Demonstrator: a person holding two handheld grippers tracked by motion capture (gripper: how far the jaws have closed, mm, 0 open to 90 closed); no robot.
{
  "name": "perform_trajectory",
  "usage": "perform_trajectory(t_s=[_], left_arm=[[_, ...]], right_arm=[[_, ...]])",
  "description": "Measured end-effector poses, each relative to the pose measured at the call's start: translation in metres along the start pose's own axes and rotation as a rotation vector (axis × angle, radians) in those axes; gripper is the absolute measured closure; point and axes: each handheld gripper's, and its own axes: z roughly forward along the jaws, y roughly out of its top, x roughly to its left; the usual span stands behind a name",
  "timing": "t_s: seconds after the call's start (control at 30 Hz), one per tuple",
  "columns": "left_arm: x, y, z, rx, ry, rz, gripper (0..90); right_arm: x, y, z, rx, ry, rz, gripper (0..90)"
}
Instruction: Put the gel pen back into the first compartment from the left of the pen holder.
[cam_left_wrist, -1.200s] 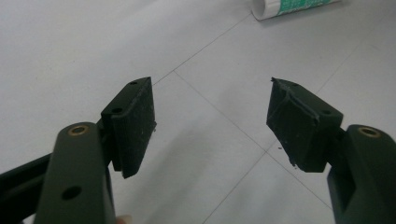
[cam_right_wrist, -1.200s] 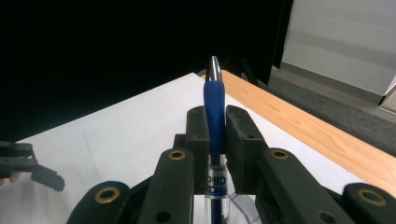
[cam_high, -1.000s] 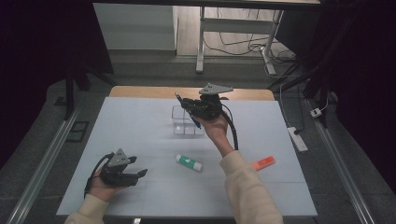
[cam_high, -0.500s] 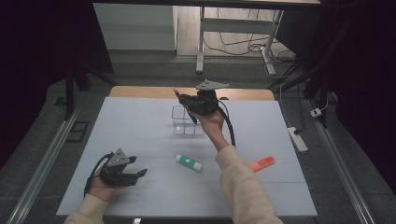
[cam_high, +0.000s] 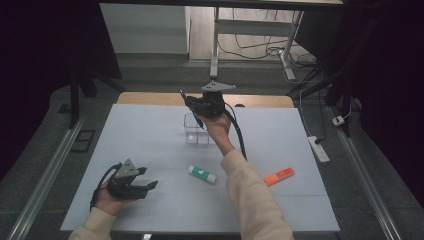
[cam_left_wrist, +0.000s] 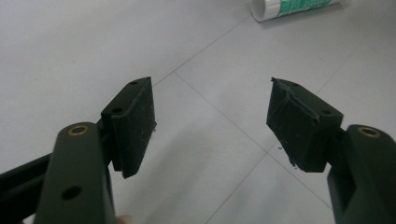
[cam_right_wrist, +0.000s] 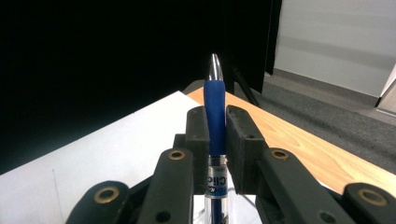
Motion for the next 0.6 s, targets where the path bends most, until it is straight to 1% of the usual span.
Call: perform_trajectory(t_s=[0.27, 0.5, 0.6], left_arm=[[0.000, 0.000, 0.000, 0.001, -0.003, 0.001, 32.4], [0.000, 0.000, 0.000, 0.001, -0.001, 0.001, 32.4], [0.000, 0.000, 0.000, -0.001, -0.001, -0.001, 32.4]], right_arm=[[0.000, 0.002, 0.014, -0.009, -0.009, 0.008, 78.9], [0.002, 0.006, 0.025, -0.023, -0.003, 0.007, 78.9], [0.001, 0.007, 0.028, -0.045, 0.000, 0.027, 78.8]])
